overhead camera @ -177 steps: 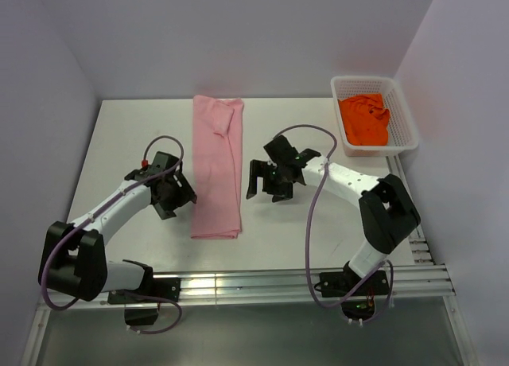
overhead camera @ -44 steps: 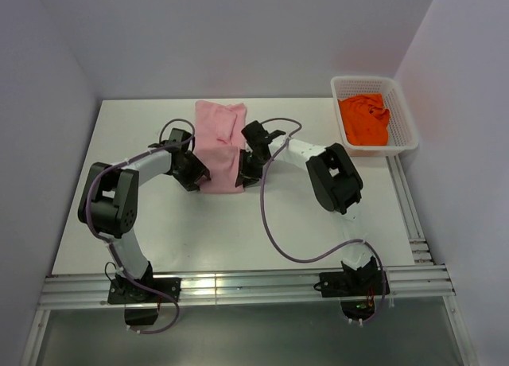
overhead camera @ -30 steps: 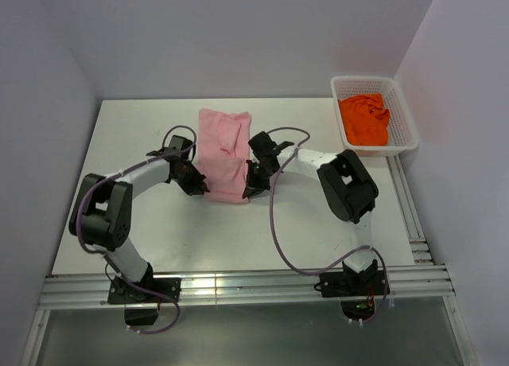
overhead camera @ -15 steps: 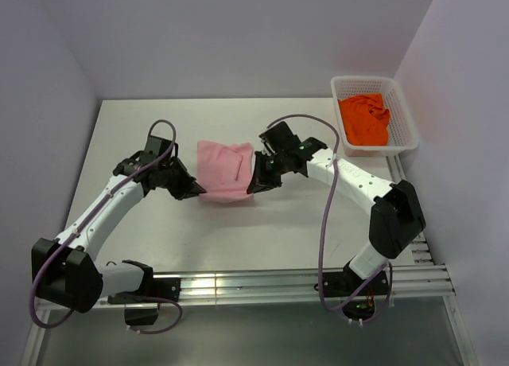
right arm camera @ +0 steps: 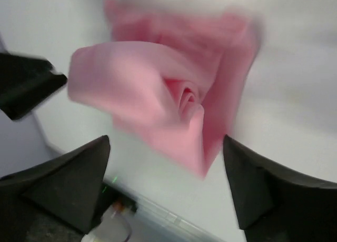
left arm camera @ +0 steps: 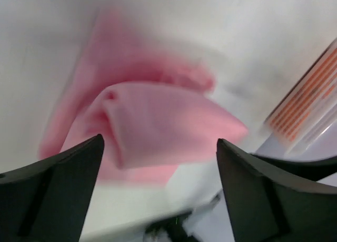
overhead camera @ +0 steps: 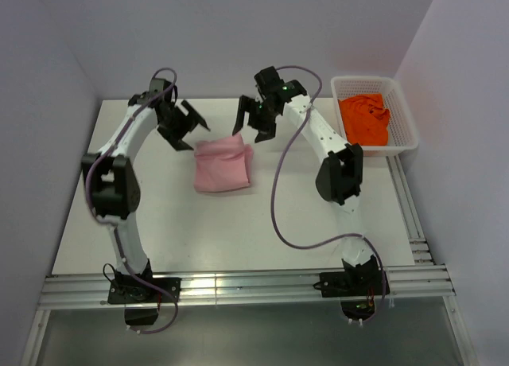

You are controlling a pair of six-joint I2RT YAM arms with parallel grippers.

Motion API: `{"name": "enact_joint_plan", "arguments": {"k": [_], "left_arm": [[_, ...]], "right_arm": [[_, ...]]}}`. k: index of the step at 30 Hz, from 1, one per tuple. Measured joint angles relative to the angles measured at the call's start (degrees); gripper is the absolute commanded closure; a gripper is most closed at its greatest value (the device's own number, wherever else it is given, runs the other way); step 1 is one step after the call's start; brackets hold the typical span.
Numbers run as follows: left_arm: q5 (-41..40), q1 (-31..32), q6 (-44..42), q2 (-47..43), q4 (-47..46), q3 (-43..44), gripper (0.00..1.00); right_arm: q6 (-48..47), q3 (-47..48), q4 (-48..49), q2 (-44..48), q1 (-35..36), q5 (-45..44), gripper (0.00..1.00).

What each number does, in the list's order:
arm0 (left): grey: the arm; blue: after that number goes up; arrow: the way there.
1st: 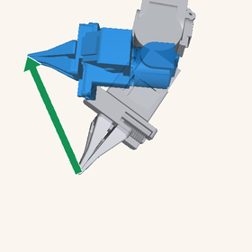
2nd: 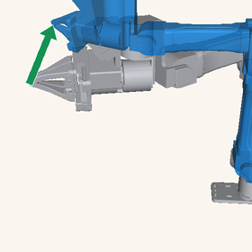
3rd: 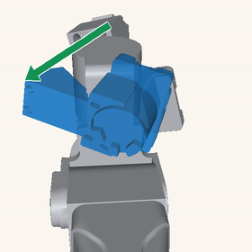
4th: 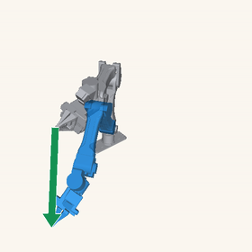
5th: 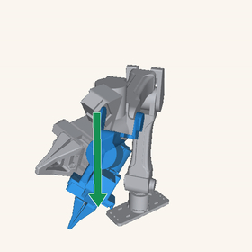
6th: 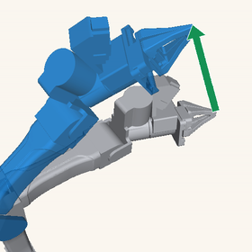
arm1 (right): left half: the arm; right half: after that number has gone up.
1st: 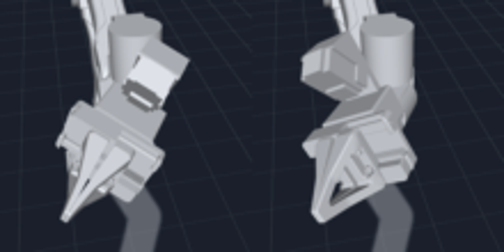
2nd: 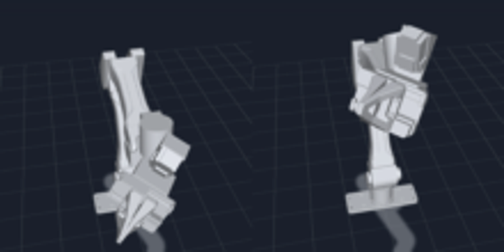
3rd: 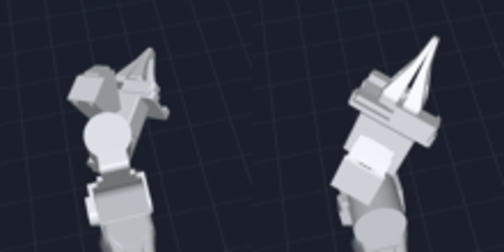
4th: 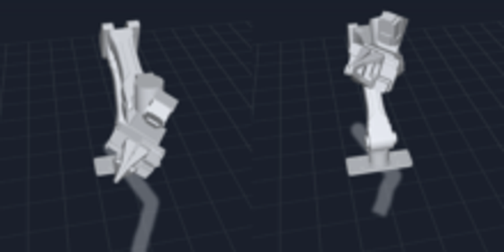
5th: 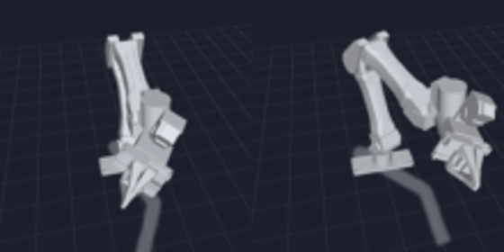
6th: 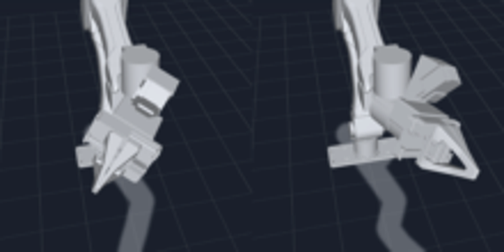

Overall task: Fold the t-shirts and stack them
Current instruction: Fold the long partially folded tshirt into a neat square, then put the neatly folded tshirt into the corner of the board with the left arm

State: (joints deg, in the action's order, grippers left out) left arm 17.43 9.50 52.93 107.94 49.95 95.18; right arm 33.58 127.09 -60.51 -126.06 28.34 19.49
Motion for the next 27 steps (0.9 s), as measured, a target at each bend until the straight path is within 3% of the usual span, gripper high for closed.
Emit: {"name": "enact_joint_plan", "arguments": {"k": [2, 4, 6, 7, 14, 20, 27], "left_arm": [[0.7, -1.8, -0.9, 11.7, 0.2, 14.2, 0.01], [2.1, -3.3, -1.5, 23.6, 0.9, 29.2, 0.00], [3.3, -4.5, -1.7, 32.4, 1.3, 39.2, 0.01], [3.7, -4.9, -1.7, 33.6, 1.3, 39.7, 0.01], [4.4, -5.3, -3.4, 18.2, -3.7, 9.6, 0.01], [2.8, -4.3, -8.9, 8.1, -6.7, 0.6, 0.01], [0.3, -2.8, -12.9, 6.9, -11.6, -8.7, 0.00]], "right_arm": [[0.3, 13.5, -1.8, -9.6, -2.8, -0.6, 0.00], [2.0, 19.0, -1.7, -14.9, -5.8, -0.3, 0.00], [3.6, 13.7, -0.8, -14.8, -8.7, 0.0, 0.00], [4.3, 9.7, -0.3, -13.6, -10.3, 0.0, 0.00], [3.4, -14.6, 3.7, -1.1, -12.5, -0.7, 0.00], [1.1, -28.6, 7.9, 13.9, -9.1, -0.3, 0.00], [-0.3, -38.8, 8.9, 20.3, -10.0, -1.1, 0.00]]}}
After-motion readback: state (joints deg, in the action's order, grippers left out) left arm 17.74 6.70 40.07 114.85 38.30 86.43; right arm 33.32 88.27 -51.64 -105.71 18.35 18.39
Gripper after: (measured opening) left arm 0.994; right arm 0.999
